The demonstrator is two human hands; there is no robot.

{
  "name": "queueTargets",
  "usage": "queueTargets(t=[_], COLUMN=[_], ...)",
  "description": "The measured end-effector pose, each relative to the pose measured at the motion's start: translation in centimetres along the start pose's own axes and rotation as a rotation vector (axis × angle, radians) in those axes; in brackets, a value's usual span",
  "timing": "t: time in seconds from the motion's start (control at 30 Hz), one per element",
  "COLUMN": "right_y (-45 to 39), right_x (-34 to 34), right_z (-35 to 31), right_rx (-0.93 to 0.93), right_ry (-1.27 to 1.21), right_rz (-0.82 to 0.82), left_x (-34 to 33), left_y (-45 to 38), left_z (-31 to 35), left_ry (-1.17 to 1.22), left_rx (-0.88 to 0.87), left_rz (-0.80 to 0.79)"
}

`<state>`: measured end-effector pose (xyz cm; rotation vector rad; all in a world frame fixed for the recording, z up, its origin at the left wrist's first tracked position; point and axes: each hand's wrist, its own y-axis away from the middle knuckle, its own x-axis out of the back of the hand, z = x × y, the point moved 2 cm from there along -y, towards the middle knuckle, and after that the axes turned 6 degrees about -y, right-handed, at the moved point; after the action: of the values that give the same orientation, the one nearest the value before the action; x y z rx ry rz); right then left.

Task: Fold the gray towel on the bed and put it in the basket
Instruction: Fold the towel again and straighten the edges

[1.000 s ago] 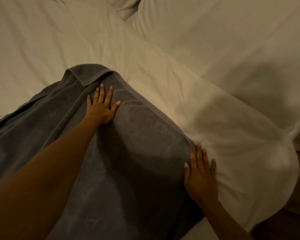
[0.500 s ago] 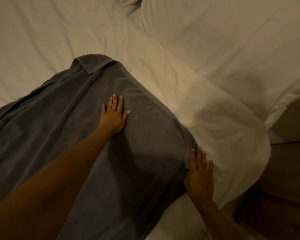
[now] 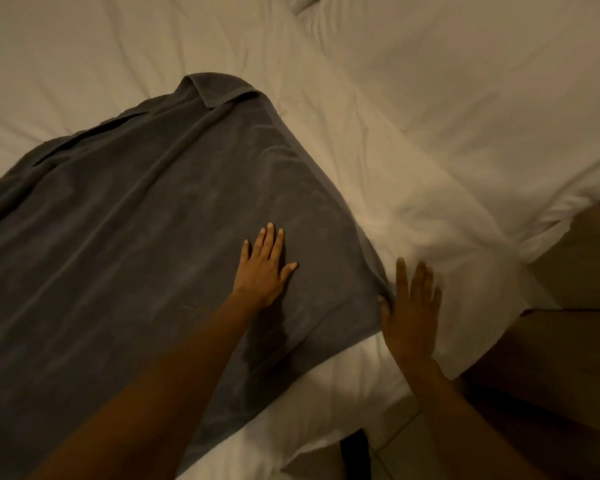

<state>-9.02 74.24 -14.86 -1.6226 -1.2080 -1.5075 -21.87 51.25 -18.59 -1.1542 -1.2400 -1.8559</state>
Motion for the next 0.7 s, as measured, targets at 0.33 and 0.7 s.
queueTargets(t=[0.33,0.7], right_y=[1.1,-1.7], right_x=[-0.6,0.2], right_z=[-0.9,1.8], right_rx=[0.980,0.955], right_ry=[0.335,0.265], right_rz=[-0.215,-0.192], left_x=[-3.2,-7.8], left_y=[9.8,24.6], left_z=[0.9,-2.5], left_ry=[0.070,0.122], left_rx=[0.287,0.611], left_rz=[-0.011,-0.012])
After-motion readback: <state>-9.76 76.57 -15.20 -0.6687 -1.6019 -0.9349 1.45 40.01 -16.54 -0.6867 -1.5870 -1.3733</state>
